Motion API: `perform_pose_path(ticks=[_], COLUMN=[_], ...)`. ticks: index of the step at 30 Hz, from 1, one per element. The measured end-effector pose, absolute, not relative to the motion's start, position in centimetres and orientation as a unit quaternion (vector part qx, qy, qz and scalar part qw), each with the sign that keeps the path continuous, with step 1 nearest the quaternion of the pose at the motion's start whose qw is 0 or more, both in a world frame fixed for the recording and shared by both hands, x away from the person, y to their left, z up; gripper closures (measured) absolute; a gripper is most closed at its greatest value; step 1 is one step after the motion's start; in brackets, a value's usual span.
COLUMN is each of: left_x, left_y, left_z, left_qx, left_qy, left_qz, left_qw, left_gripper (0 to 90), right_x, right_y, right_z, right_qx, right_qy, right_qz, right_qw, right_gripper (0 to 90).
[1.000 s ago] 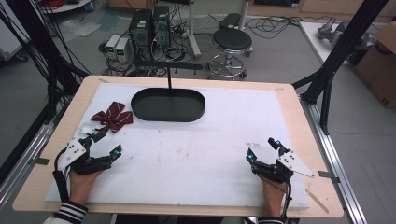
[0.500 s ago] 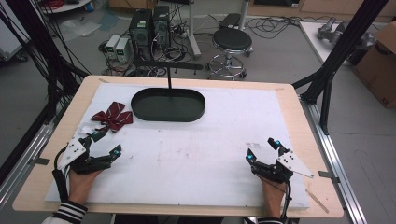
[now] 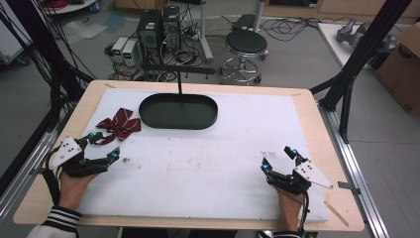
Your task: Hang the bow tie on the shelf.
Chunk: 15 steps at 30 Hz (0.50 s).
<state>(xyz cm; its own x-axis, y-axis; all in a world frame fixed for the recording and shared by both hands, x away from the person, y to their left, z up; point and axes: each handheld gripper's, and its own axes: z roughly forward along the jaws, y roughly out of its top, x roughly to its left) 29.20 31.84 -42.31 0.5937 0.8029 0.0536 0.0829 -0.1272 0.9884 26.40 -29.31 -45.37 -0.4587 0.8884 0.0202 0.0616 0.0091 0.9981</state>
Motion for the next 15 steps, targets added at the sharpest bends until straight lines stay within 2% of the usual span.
perform_pose_path(ticks=[15], left_x=[32.2], left_y=[35.3], left_z=[-38.3], left_qx=[0.721], left_qy=[0.355], left_qz=[0.293], left_qw=[0.518], left_gripper=[16.3], right_x=[26.4], right_y=[-29.3], right_z=[-45.4], right_qx=[0.384], right_qy=[0.618], right_qz=[0.589], right_qw=[0.351], right_gripper=[9.4])
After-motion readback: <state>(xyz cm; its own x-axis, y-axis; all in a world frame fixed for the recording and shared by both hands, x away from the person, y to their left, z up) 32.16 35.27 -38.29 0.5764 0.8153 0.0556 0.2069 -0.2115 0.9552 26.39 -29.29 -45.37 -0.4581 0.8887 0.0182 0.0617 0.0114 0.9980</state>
